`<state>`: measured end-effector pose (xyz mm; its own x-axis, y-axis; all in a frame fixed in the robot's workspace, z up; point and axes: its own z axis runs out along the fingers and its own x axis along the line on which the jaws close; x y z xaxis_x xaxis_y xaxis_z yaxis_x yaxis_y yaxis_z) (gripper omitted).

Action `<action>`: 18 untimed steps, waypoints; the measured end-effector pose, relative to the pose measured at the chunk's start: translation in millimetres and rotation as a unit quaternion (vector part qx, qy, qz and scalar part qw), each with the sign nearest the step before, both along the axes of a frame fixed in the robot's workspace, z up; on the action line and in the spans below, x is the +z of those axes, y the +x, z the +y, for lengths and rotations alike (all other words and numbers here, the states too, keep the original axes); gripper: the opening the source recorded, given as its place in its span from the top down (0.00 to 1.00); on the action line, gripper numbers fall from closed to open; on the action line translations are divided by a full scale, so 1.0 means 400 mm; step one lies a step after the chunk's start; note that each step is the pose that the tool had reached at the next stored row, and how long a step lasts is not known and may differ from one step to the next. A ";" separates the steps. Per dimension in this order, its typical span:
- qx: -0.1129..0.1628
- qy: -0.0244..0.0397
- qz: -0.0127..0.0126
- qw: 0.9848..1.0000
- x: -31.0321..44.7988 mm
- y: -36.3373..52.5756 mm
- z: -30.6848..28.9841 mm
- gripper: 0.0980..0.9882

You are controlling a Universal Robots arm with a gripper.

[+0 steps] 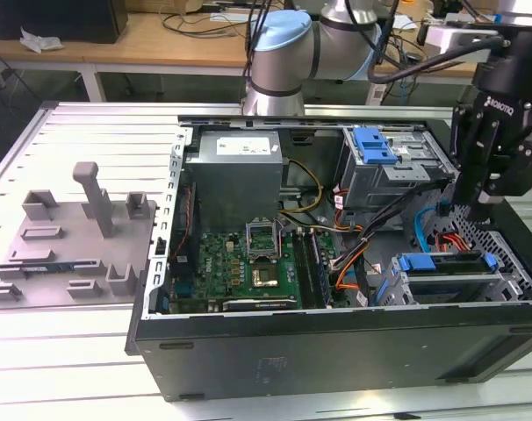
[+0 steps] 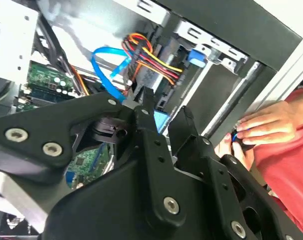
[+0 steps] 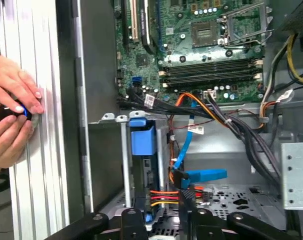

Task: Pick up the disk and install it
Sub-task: 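Insert the second disk wire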

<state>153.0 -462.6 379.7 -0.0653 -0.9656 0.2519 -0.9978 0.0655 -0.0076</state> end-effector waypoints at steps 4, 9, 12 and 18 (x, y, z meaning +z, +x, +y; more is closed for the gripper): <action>-0.007 -0.004 0.000 1.000 -0.002 0.000 0.024 0.67; -0.020 -0.030 0.004 0.999 -0.014 -0.009 0.037 0.67; -0.020 -0.040 0.005 0.999 -0.022 -0.016 0.055 0.67; -0.026 -0.058 0.006 0.998 -0.028 -0.016 0.060 0.67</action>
<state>146.6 -438.6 368.3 -0.1115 -0.9253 0.3625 -0.9931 0.1174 -0.0057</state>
